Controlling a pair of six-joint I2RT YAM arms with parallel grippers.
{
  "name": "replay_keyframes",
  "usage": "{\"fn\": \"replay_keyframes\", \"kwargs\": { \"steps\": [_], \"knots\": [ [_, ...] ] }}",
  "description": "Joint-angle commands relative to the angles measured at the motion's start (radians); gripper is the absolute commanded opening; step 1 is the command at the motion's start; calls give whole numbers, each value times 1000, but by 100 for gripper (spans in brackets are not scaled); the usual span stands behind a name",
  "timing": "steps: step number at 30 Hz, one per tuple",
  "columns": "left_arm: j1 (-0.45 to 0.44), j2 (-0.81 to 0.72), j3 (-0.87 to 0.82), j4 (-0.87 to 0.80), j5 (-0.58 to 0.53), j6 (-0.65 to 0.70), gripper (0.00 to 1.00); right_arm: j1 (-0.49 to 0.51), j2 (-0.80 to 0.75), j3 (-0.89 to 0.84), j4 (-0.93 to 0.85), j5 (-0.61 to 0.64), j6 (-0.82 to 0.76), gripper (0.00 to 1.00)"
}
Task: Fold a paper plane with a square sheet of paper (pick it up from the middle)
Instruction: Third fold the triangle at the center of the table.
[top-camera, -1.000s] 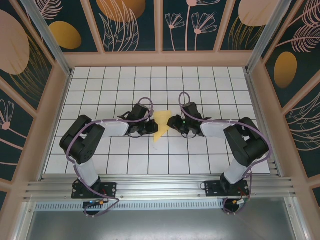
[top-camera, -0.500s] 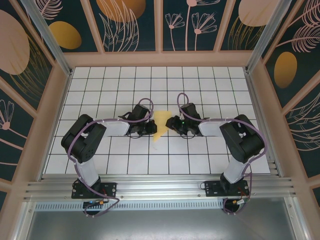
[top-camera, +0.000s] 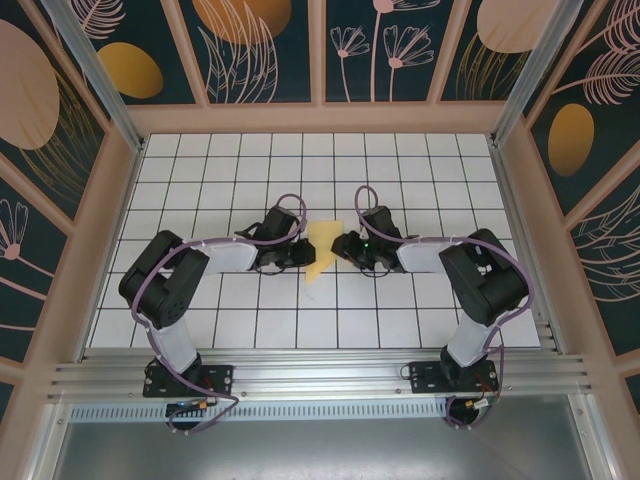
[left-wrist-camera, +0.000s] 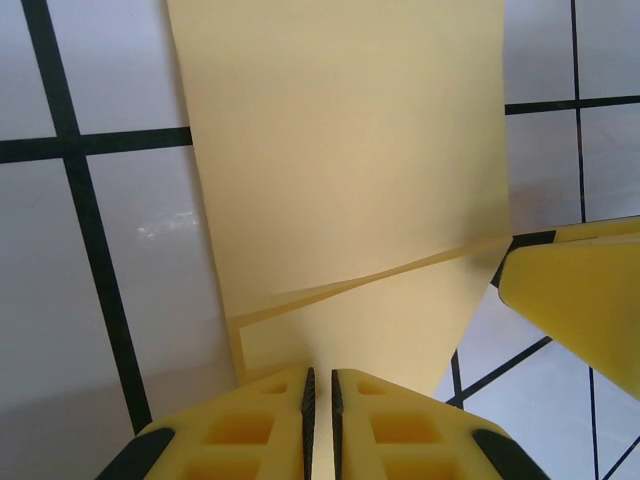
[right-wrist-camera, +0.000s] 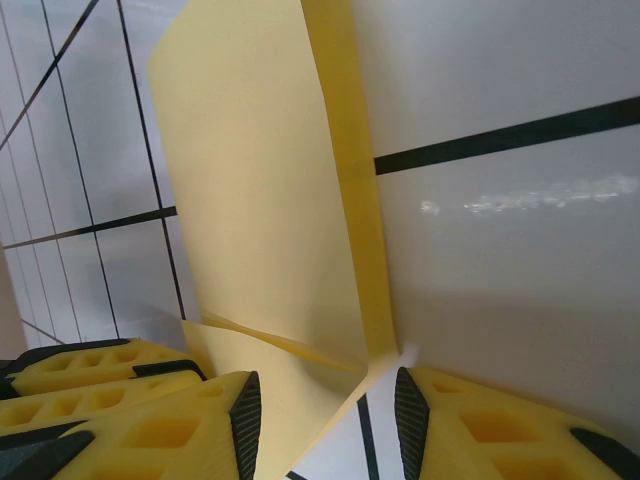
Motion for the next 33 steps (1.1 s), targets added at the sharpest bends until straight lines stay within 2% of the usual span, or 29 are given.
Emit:
{"fn": "replay_keyframes", "kwargs": {
  "steps": [1, 13, 21, 26, 33],
  "knots": [
    [6, -27, -12, 22, -1, 10, 17, -4, 1, 5, 51, -23, 21, 43],
    [7, -9, -5, 2, -28, 8, 15, -4, 10, -8, 157, -84, 20, 44],
    [6, -12, -3, -16, -58, 11, 15, -4, 54, 23, 142, -125, -70, 43],
    [6, -25, -4, -20, -67, 12, 16, 0, 80, 52, 100, -132, -128, 39],
    [6, -75, -20, -25, -73, 23, 19, 4, 95, 68, 87, -136, -147, 23]
  ]
}}
